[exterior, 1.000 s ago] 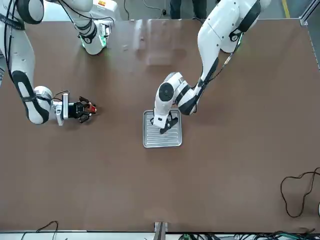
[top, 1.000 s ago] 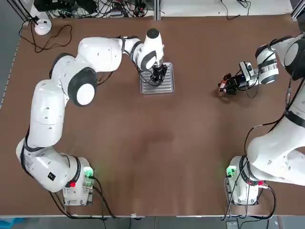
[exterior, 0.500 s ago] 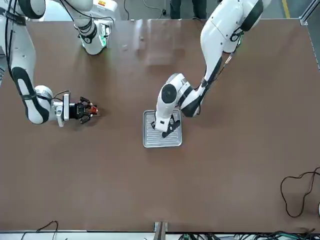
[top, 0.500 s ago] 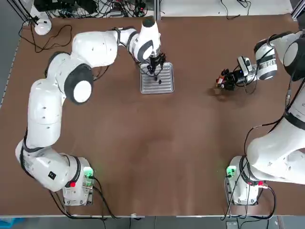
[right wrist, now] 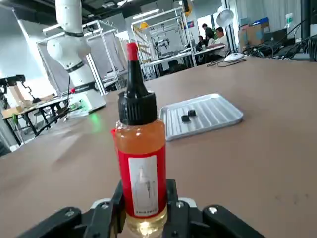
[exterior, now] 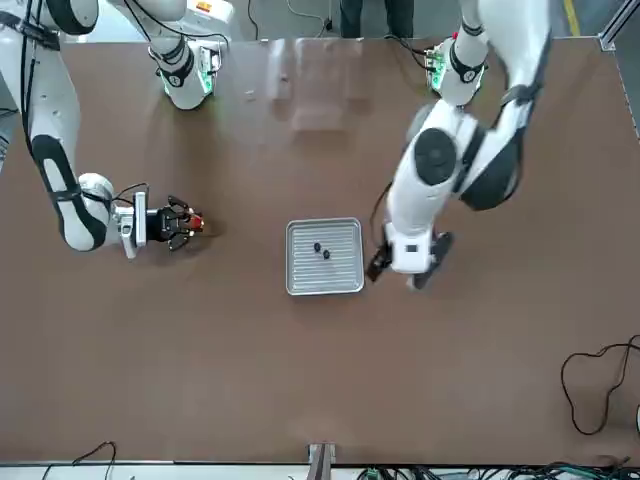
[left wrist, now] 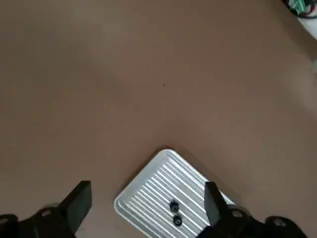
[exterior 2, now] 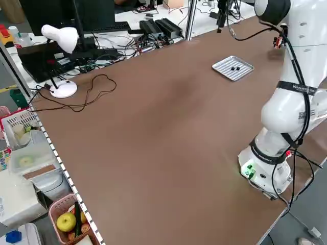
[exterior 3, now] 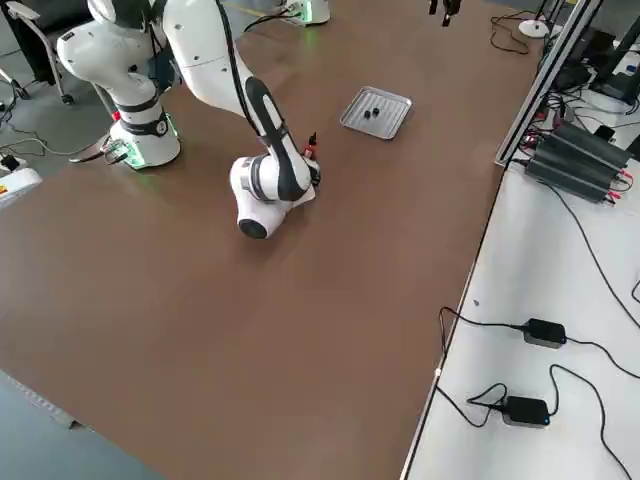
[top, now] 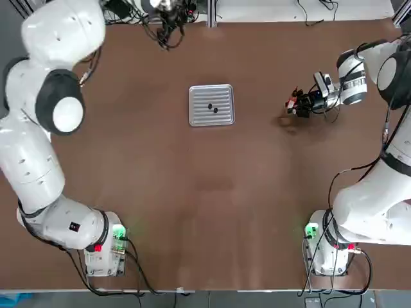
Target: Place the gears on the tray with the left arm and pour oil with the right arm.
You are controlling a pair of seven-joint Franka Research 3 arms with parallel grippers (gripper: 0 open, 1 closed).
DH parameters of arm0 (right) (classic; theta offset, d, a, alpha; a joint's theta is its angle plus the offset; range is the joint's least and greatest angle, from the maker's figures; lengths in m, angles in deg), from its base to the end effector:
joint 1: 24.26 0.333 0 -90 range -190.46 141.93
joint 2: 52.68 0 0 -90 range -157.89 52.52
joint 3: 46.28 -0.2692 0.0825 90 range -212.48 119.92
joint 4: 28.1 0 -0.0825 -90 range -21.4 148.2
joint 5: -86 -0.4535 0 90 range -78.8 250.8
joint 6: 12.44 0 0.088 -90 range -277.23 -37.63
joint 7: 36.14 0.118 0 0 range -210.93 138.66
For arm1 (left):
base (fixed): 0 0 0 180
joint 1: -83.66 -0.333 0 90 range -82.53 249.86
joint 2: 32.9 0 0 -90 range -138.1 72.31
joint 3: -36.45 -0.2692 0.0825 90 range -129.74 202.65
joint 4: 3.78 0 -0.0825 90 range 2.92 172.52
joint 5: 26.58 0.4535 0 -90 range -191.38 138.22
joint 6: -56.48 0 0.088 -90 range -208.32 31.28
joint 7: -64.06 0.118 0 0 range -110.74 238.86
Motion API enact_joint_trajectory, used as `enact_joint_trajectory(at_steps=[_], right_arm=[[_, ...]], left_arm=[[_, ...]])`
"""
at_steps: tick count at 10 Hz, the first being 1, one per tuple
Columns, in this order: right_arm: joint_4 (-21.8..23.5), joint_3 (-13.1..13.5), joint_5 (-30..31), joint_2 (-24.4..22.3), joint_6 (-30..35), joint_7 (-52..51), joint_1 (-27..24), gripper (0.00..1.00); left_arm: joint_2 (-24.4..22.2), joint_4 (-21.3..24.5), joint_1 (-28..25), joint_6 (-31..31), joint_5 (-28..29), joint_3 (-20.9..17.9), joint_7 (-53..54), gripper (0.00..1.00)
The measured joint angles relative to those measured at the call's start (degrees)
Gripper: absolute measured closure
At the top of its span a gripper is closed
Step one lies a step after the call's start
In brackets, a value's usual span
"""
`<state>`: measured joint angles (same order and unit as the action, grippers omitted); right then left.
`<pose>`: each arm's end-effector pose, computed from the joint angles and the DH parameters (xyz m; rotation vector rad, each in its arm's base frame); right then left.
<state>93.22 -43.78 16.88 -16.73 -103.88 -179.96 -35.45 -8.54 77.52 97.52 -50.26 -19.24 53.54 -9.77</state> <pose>0.4837 -0.0108 0.0138 -1.4046 -1.1898 -0.8659 0.6486 -0.3453 0.3961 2.9018 1.1273 0.0385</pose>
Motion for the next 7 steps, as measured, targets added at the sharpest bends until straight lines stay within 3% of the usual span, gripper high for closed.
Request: enact_joint_trajectory(at_steps=[3, 7], right_arm=[[2.30, -0.08, -9.37, -1.35, -1.84, 1.98, 8.04, 0.65], [4.61, -0.10, -21.04, -3.65, -5.81, 3.87, 16.81, 0.65]], left_arm=[[-6.08, 1.25, -11.07, 11.54, -0.24, 0.07, 18.54, 0.00], [-12.39, 4.58, -24.32, 16.86, -5.75, 0.10, 47.04, 0.00]])
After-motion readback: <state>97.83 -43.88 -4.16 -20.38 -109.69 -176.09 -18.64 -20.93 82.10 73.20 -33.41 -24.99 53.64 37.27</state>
